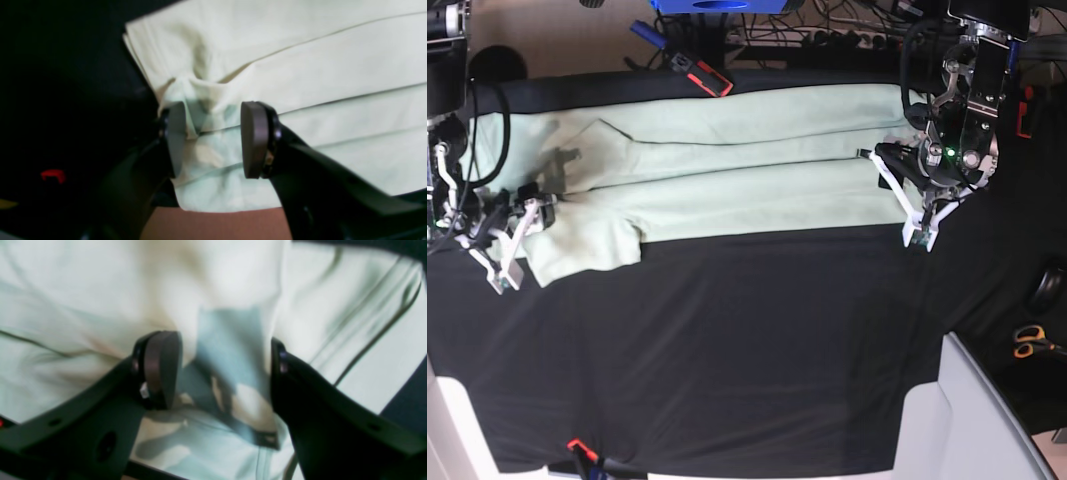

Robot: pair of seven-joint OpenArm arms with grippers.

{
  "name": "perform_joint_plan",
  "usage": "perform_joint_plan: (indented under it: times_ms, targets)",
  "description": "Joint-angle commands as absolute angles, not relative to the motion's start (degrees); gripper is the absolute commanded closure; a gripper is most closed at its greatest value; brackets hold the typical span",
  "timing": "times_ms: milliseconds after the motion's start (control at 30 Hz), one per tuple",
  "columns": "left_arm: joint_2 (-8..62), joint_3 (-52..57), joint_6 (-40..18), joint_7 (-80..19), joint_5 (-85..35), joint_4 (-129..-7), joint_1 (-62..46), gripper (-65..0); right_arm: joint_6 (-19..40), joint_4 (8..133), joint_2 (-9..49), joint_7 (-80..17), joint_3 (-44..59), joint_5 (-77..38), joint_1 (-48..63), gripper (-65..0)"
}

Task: Fold the T-shirt properly
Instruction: 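Pull the folded edge taut with both grippers to straighten it, then grasp the sleeve end of the folded shirt with the right gripper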

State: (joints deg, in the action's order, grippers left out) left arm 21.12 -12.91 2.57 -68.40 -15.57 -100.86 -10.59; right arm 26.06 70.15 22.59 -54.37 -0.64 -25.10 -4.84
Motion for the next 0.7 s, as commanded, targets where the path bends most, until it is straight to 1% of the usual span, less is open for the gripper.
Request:
perform_joint_plan:
  times_ms: [0,200,300,400,500,533,567,667]
  targets:
    - [21.7,-12.5,2.5,-69.2,-15.6,-103.3,-10.1,-27.5,26.0,73.0,23.7,-54.7,1.7,-25.4,-5.5,-34.8]
    - [21.6,-12.3,2.8,-72.7,-15.7,-109.8,-9.9,-27.2,26.0,82.9,22.4,-62.4,8.8,-25.2,-5.0,-35.0]
    - [20.5,-7.7,2.9,-72.3,-15.7,-109.4,-9.7,-27.2,26.0,85.1,22.4,-62.5,9.8,-25.2,-5.2,-35.0]
    - [18.9,-2.3,2.9,-67.3,-15.6,-105.7,-9.7,-27.0,26.0,83.6,22.3,-58.5,9.4,-25.2,-6.5,-35.0]
    - [17.7,-1.5,2.9,-62.4,-15.6,-99.5,-9.5,-26.7,26.0,79.3,21.6,-53.1,9.3,-25.2,-8.2,-35.0]
    - [17.4,-1.5,2.9,-61.1,-15.6,-97.1,-9.5,-25.5,26.0,77.1,21.1,-51.6,9.2,-25.2,-8.8,-35.0]
    - [16.9,-1.5,2.9,-59.5,-15.6,-94.4,-9.5,-22.7,26.0,74.7,20.9,-50.2,9.2,-25.2,-9.8,-35.0]
    - [16.7,-1.5,2.8,-53.5,-15.5,-88.1,-10.0,-11.4,26.3,66.2,20.7,-46.9,9.0,-25.1,-13.4,-35.1]
